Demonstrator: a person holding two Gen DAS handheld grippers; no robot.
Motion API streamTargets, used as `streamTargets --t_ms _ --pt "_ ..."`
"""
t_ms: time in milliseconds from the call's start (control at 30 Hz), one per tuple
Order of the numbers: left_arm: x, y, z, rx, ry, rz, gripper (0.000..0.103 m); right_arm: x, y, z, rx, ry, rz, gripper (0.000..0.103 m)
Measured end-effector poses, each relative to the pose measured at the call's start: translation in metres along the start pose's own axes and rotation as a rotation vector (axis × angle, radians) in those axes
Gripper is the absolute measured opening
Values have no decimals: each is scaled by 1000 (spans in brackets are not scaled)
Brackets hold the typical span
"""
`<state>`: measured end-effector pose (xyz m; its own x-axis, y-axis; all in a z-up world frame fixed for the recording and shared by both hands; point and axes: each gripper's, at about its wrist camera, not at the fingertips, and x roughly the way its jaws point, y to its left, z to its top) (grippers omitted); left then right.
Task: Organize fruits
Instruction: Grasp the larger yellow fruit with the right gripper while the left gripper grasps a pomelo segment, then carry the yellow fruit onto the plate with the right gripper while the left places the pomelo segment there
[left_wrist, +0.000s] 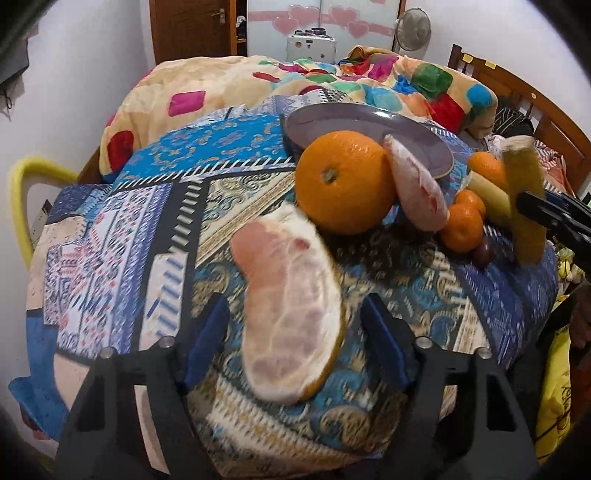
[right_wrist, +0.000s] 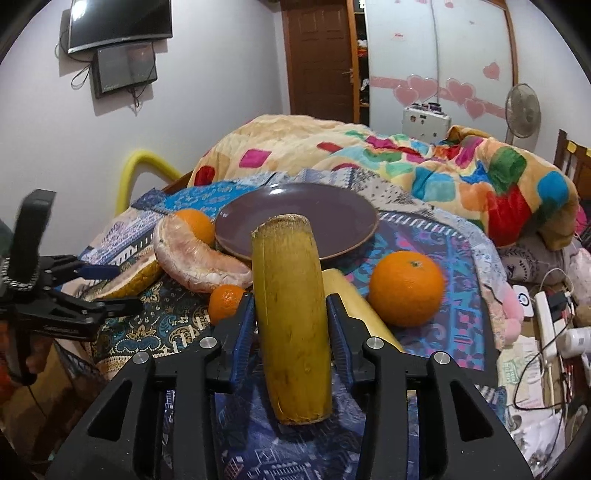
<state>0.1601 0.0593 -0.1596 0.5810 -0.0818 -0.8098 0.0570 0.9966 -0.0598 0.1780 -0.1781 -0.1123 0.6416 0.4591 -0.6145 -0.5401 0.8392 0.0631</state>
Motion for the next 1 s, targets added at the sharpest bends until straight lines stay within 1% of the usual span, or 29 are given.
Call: streamTargets --t_ms 67,200,300,400,567,733,833,1000 --pt "3 0 5 -3 1 -5 64 -7 -3 2 7 -18 -9 35" --pt "6 3 11 -19 0 12 52 -16 -7 5 15 -45 -20 34" --pt "5 8 12 -25 6 -3 50 -19 -9 7 20 -55 -21 34" --pt "-3 11 13 -33 -4 0 50 -20 -10 8 20 -59 -27 34" --pt "-35 10 20 -20 -96 14 49 -29 -13 11 27 -79 -28 34" --pt "-60 6 40 -7 -177 17 49 -38 -15 22 15 -112 -37 34" --pt "-67 5 54 -3 -214 17 49 -41 -14 31 1 -137 -55 34" --pt "-67 0 76 -3 -249 9 49 -41 -16 49 -15 -169 -66 34"
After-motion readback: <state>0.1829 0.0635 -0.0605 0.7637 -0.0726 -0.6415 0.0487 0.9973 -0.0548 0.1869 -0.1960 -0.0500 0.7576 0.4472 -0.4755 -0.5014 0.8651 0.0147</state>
